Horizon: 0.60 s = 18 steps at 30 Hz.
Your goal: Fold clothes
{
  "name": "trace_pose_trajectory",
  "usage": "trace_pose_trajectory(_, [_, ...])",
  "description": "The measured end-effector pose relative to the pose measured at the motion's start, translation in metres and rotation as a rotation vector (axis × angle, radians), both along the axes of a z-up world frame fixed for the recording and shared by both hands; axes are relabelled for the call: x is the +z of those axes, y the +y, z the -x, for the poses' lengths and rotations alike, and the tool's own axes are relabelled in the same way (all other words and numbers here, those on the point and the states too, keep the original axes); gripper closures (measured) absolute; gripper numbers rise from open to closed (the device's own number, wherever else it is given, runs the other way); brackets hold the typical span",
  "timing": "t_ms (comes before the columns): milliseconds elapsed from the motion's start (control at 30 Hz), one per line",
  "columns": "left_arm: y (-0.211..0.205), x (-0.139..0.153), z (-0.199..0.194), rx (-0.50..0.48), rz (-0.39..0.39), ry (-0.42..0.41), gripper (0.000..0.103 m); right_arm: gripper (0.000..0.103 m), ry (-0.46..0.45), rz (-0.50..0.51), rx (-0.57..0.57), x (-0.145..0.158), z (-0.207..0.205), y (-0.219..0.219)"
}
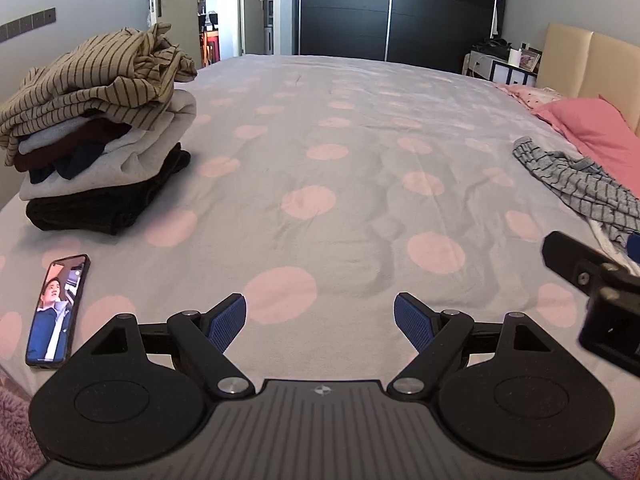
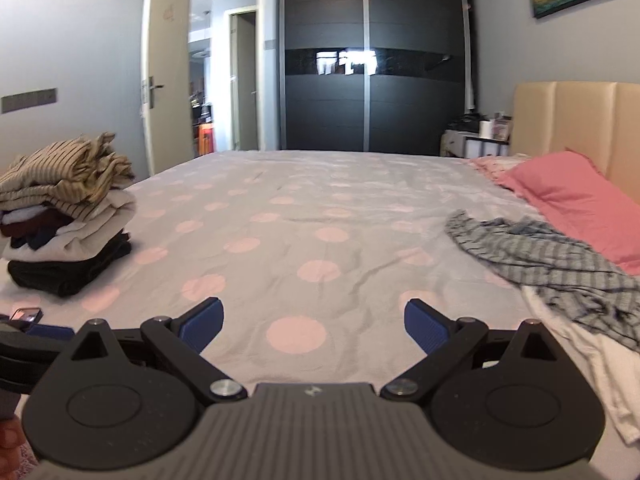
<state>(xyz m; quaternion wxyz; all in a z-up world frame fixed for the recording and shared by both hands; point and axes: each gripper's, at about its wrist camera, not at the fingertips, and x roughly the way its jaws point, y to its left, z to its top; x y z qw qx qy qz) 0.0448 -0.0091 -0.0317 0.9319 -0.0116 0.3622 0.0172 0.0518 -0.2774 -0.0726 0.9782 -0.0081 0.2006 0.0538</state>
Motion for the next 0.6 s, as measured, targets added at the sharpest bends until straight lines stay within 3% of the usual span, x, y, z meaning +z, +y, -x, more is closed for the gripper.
trace_pose_trajectory(167, [0.0014, -0.001, -0.0021, 0.01, -0.007, 0.006, 0.022, 0.005, -0.035, 0.049, 0.052, -0.0025, -0.005, 0.0118])
trace_pose_trajectory(600, [-0.0016, 0.0056, 0.0059, 0.004, -0.024, -0.012, 0.022, 0.005, -0.046, 0.024, 0.051, 0.0043, -0.0032, 0.0127])
